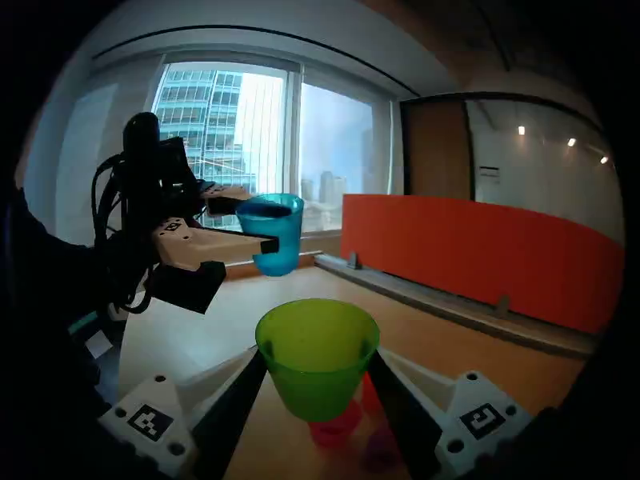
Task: Pour water
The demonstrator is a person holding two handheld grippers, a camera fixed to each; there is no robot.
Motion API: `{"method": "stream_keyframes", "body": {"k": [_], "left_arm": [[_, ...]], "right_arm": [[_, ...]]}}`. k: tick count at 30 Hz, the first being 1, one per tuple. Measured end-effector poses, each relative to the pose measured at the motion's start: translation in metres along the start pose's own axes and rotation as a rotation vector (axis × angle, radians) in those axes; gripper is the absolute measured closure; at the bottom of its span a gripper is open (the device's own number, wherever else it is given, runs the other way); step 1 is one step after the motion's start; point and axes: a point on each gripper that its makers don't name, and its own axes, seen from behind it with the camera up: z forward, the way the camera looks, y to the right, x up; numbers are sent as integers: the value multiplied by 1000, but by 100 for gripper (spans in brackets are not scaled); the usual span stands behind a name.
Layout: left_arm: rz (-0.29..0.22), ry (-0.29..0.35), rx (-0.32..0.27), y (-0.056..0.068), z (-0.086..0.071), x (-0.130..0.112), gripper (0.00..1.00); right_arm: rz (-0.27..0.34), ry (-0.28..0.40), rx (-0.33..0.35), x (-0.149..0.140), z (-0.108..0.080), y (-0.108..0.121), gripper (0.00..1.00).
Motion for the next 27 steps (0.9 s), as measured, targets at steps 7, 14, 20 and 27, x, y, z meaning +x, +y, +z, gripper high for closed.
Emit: {"method": "stream_keyframes", "body": {"k": [7, 14, 20, 27], "left_arm": [[63, 11, 10, -3, 0, 13, 15], [143, 15, 16, -5, 2, 25, 15], [216, 17, 22, -4, 3, 34, 15], [281, 23, 29, -5, 4, 45, 15]], "right_arm": [[-8, 4, 21, 0, 8, -6, 12], [-15, 6, 44, 0, 18, -14, 12], [-21, 6, 61, 0, 27, -21, 12], [-22, 9, 80, 0, 35, -27, 12]]}}
